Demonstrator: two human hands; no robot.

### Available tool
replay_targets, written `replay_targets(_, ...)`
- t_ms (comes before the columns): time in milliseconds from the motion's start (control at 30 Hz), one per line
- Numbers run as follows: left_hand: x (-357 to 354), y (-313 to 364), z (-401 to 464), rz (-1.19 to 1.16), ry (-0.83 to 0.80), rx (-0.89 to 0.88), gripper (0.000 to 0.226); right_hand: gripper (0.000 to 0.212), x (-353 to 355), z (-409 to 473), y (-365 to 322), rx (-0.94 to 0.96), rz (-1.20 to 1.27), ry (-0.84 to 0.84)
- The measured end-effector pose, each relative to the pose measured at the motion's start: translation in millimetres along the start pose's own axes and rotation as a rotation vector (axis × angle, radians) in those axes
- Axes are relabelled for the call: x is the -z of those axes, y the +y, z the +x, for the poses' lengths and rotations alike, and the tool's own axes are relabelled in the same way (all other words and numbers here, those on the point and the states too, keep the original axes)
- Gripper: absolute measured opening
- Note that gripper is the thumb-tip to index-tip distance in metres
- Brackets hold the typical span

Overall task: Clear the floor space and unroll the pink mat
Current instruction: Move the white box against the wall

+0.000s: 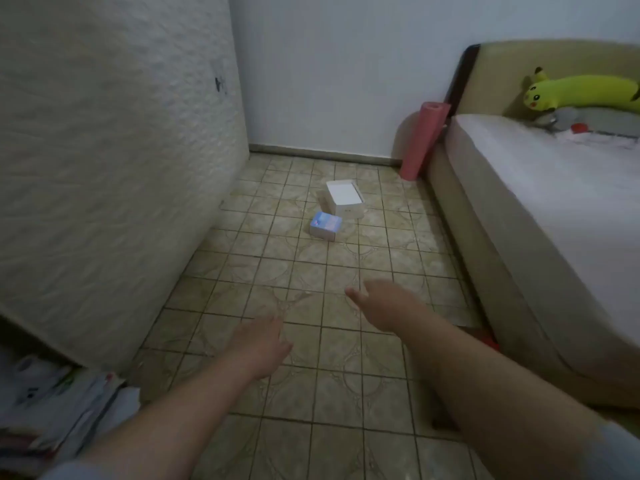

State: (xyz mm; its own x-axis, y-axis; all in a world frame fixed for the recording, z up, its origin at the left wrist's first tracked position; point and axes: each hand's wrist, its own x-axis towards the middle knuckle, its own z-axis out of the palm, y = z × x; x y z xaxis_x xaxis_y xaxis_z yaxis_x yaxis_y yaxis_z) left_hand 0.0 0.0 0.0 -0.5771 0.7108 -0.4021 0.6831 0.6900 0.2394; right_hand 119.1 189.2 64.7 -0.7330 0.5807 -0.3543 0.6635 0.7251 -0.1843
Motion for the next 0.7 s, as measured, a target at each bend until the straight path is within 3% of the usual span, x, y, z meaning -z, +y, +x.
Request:
replay_targets(133, -18.6, -12.8, 6.1, -0.022, -0.09, 0.046, 0.061, 0.076, 39.3, 50.3, -14.2, 0.025, -0.023, 0.069)
replay_targets(333, -10.1, -45.4, 61.1, -0.008, -0.191, 0.08, 0.063, 0.047, 76.3, 137.2, -41.9, 0.161, -0.096, 0.122)
replay_targets(500, 69.3, -77.2, 156.3, -0.017, -0.079, 0.082, 0.057, 0.063, 67.1, 209.7, -58.4, 0.07, -0.009, 0.084)
replay_targets(600, 128.9, -90.6, 215.7, -0.056, -0.02, 0.084, 0.058, 0.052, 48.3, 241.4, -63.4, 0.072, -0.052, -0.003)
replay_targets(700, 188.5, -98.8, 274.8, -0.073, 0.063, 0.063, 0.057, 0.059, 28.7, 271.2, -64.6, -0.01, -0.03, -0.066)
